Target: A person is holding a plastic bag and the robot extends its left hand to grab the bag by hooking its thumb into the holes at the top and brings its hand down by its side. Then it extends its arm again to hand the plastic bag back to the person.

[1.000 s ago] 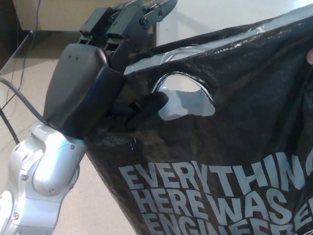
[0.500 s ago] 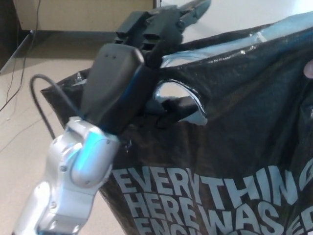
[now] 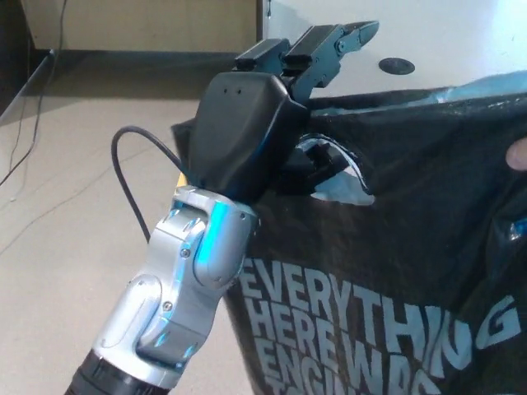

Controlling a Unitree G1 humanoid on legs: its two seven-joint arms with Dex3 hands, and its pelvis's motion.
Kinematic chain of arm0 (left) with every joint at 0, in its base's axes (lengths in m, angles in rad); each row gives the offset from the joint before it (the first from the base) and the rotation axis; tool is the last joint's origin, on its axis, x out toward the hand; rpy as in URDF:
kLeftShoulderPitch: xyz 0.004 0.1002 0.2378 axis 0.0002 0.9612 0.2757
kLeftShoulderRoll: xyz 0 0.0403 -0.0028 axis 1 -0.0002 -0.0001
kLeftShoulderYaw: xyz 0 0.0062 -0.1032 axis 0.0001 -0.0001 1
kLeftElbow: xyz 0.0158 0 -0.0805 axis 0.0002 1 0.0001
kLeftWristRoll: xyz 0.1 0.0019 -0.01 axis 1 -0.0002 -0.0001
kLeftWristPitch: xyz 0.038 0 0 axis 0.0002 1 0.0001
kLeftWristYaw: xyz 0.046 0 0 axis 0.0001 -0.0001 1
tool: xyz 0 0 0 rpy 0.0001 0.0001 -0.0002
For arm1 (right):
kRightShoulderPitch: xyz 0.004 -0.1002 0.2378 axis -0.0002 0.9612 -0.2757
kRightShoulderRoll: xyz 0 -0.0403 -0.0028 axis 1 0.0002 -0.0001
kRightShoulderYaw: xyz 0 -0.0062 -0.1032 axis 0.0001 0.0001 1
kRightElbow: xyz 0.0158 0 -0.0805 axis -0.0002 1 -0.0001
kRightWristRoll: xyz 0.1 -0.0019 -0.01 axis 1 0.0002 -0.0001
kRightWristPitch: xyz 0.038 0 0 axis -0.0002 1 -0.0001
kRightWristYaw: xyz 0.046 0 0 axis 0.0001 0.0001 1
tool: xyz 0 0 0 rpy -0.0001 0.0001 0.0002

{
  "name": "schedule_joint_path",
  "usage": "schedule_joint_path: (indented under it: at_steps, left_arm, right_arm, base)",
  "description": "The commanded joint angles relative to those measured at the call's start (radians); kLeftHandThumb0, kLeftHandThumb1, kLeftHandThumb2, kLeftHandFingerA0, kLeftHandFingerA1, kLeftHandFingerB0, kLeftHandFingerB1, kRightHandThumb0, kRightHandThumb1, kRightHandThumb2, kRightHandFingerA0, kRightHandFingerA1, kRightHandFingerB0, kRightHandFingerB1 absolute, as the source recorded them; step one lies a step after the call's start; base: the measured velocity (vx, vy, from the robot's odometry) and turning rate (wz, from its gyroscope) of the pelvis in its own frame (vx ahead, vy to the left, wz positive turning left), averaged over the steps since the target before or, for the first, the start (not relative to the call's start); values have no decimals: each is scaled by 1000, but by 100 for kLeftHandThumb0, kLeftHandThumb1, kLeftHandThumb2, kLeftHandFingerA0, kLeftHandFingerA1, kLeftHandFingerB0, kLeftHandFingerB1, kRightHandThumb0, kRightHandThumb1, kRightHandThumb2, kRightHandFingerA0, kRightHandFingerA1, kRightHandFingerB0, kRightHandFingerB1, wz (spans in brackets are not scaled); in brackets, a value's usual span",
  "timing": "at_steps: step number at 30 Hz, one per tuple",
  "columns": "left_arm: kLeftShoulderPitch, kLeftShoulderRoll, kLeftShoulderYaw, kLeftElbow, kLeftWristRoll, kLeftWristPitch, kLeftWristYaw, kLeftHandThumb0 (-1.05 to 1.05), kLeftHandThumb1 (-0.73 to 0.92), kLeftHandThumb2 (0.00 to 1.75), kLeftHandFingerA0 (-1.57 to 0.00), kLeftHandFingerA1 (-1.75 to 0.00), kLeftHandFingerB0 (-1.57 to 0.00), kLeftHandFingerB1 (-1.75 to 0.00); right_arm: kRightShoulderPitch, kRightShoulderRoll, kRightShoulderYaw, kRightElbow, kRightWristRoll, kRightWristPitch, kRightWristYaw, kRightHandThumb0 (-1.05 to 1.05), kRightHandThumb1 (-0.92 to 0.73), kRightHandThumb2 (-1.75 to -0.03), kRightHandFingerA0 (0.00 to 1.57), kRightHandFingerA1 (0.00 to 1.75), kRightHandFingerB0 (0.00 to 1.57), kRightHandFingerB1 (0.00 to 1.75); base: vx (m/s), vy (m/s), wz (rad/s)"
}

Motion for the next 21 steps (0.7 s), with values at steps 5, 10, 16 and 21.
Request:
schedule_joint_path:
  at_steps: [5, 10, 16, 21]
  left_arm:
    - [-45, 2, 31, 79, 28, -78, 207, -46, 61, 59, -68, -49, -52, -38]
    - [-83, 1, 10, 131, 87, -63, 280, -49, 60, 59, -75, -50, -52, -37]
    - [-118, -15, -20, 192, 55, -97, 265, -18, 74, 63, -98, -165, -46, -36]
    - [-165, -20, -36, 266, 33, -157, 297, -23, 46, 86, -121, -137, -85, -74]
  right_arm:
    - [-3, -18, -6, 6, 4, -2, -2, -26, -69, -60, 63, 46, 50, 40]
    - [3, -23, -3, 3, 0, -1, -4, -34, -60, -76, 60, 55, 47, 49]
    - [3, -20, 10, 5, -11, -4, -10, -34, -60, -76, 65, 58, 48, 49]
    - [-3, -26, 10, -2, -15, -1, -18, -34, -61, -76, 61, 55, 48, 49]
  base:
    - [0, 0, 0]
    - [0, 0, 0]
    - [0, 0, 0]
    - [0, 0, 0]
